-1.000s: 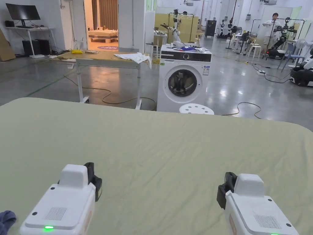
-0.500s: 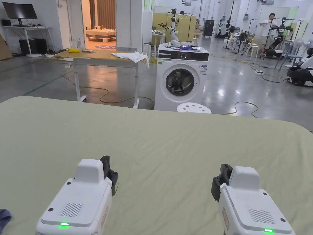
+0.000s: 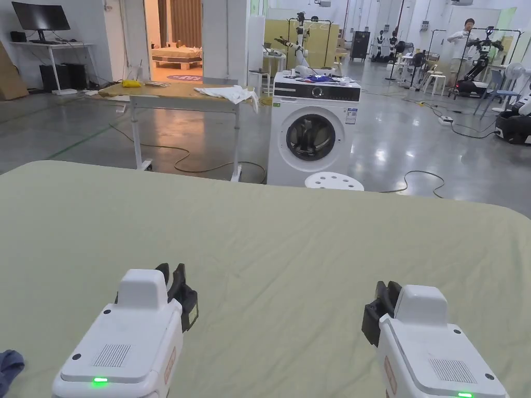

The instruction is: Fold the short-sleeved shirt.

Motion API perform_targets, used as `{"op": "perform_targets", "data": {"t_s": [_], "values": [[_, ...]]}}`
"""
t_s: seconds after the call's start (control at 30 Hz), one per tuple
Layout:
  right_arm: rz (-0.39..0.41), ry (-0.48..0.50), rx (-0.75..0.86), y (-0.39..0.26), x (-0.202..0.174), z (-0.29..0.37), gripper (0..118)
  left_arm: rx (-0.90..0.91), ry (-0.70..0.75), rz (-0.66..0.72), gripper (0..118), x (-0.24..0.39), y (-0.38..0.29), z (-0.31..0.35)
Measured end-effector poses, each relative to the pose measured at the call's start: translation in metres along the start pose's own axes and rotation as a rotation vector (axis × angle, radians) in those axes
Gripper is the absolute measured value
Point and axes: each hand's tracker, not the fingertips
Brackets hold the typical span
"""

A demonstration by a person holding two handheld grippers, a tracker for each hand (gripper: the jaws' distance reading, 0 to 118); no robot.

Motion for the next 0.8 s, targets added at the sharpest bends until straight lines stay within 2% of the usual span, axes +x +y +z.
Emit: {"op": "perform_targets", "data": {"t_s": [0.1,0.13,0.23,0.33,0.4,0.5,0.6,0.7,0.8], "values": [[0.003,-0.002,-0.002,-0.003,0.0,-0.003,67,0.004,0.01,0.013,61,-0.001,0.0,0.0],[-0.001,-0.003,0.001,-0.004,0.001,-0.002,79,0.002,0.014,0.018,77,-0.003,0.001,0.0],[0.012,-0.008,0.027,-0.005,0.001,0.0,82,0.012,0.017,0.024,99,-0.004,0.001,0.0],[-0.005,-0.015,0.025,-0.004,0.003,-0.001,98,0.013,0.021,0.012,101,-0.004,0.002,0.001],[-0.028,-0.003,0.037,-0.003,0.005,0.0,103,0.008,0.018,0.0,105,-0.004,0.002,0.0],[-0.024,0.001,0.04,-0.001,0.004,-0.001,105,0.004,0.015,-0.011,109,-0.002,0.001,0.001],[0.02,-0.045,0.035,0.0,-0.002,-0.003,107,0.006,0.016,-0.004,109,-0.003,-0.001,0.001],[-0.005,-0.031,0.03,0.002,-0.001,-0.005,107,0.001,0.011,0.021,110,-0.006,0.0,0.002],[-0.034,-0.064,0.001,0.006,-0.002,-0.006,107,0.001,0.011,0.033,112,-0.007,0.0,0.003]]}}
